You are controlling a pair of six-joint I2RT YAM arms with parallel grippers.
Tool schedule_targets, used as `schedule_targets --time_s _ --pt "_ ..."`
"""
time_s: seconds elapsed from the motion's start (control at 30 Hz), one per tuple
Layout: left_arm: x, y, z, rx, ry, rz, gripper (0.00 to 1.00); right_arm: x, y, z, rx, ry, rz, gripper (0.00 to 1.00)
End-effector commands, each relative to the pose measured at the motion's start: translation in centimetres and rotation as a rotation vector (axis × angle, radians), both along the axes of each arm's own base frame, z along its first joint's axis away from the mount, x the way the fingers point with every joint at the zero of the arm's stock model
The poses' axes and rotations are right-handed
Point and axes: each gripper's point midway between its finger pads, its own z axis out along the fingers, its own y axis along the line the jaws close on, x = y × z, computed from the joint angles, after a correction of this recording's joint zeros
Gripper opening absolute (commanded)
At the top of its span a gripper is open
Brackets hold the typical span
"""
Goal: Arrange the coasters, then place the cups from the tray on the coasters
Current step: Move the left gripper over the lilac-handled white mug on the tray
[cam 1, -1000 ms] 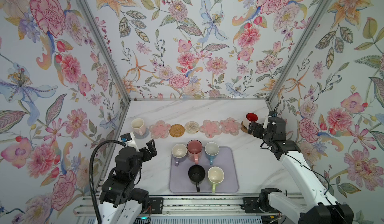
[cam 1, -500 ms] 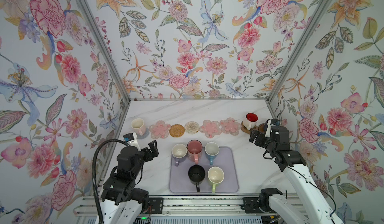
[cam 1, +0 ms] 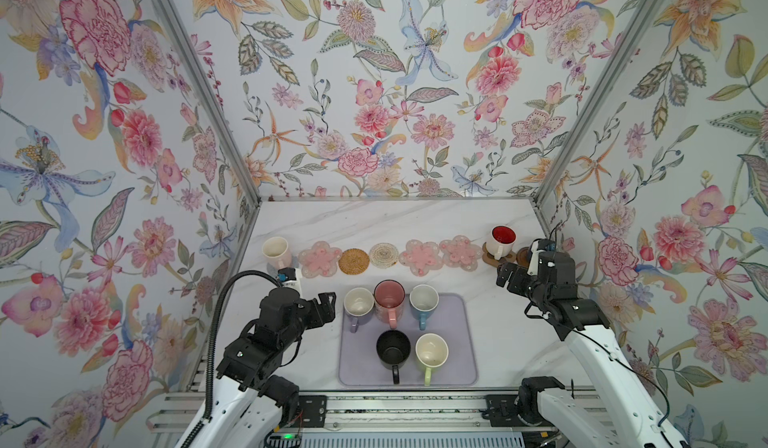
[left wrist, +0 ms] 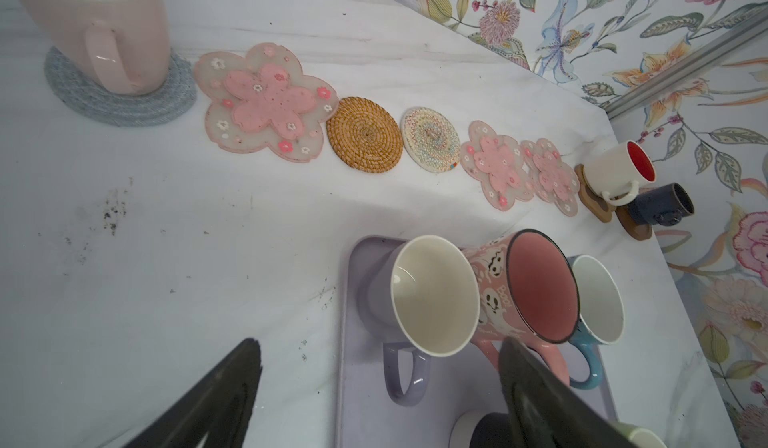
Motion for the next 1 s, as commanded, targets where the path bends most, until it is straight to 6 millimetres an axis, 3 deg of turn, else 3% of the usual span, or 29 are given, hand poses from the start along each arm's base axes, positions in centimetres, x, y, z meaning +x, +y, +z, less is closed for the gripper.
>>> schedule_targets --time_s 0.0,0.17,0.37,0.67,0.97 --pt "-1.1 -0.5 -1.0 0.004 0.046 -0.007 0.91 0.3 0.4 0.1 0.023 -0.008 0.004 0.99" --pt "-1.8 -2.8 -1.8 0.027 0.062 -0.073 0.91 0.5 0.7 -0.1 0.039 -0.003 0.008 0.99" --pt "-3.5 -5.2 -4.1 0.096 0.136 -0.151 0.90 0.3 0.6 -0.2 0.042 -0.003 0.004 0.99" --pt "-4.9 -6.4 -7.4 0.177 0.206 -0.210 0.87 0.2 0.8 -0.2 0.051 -0.004 0.011 0.99" --pt "-3.9 -7.1 -9.0 0.269 0.217 -0.223 0.84 0.2 0.9 -0.4 0.055 0.003 0.013 0.99"
